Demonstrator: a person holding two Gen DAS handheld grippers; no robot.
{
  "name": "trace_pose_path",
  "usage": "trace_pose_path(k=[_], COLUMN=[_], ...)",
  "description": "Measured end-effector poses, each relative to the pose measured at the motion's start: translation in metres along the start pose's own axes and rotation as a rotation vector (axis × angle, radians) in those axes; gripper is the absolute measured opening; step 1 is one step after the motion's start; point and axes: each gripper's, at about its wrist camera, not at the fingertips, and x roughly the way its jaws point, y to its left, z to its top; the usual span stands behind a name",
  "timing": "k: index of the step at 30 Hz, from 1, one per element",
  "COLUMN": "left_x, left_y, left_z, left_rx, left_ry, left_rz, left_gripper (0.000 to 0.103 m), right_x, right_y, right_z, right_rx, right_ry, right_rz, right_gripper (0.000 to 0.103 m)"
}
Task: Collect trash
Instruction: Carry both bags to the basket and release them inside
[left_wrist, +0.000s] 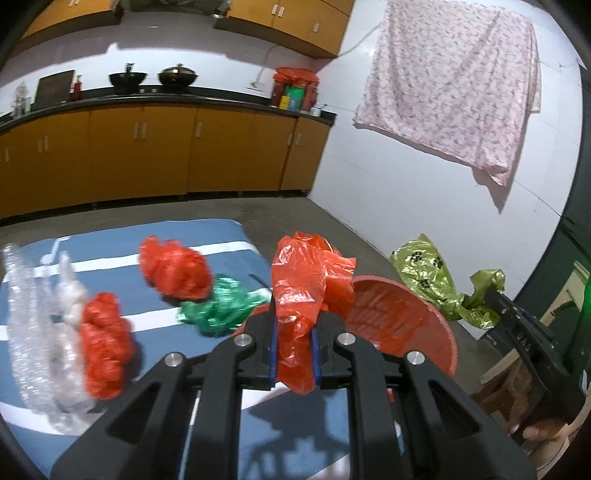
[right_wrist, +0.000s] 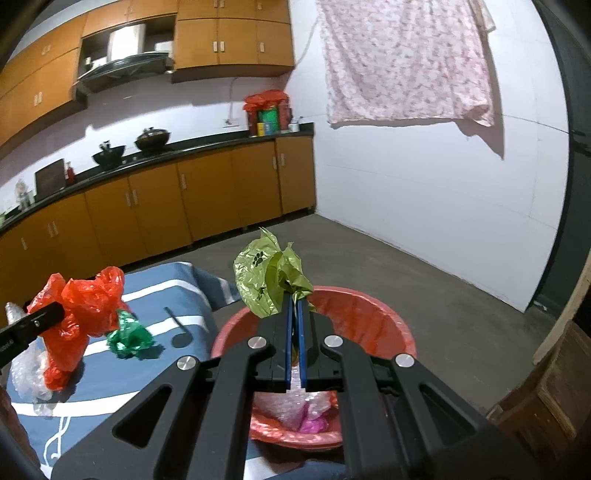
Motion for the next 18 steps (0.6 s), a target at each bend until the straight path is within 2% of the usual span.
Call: trace_pose_path(k=[8, 18], left_x=[0.046, 0.091], left_y=[-0.041, -0.075], left_z=[-0.002, -0.01], left_rx=[0.047, 0.086], left_ry=[0.045, 0.105], left_rz=[-0.084, -0.14], left_gripper=[0.014, 0.014], right_x=[0.013, 0.033], right_y=[-0.025, -0.044], right_z=[0.0, -0.005], right_rx=[0.058, 0.106], right_ry=[0.001, 0.022], right_rz=[-0.071, -0.101], right_gripper=[0.003, 0.003])
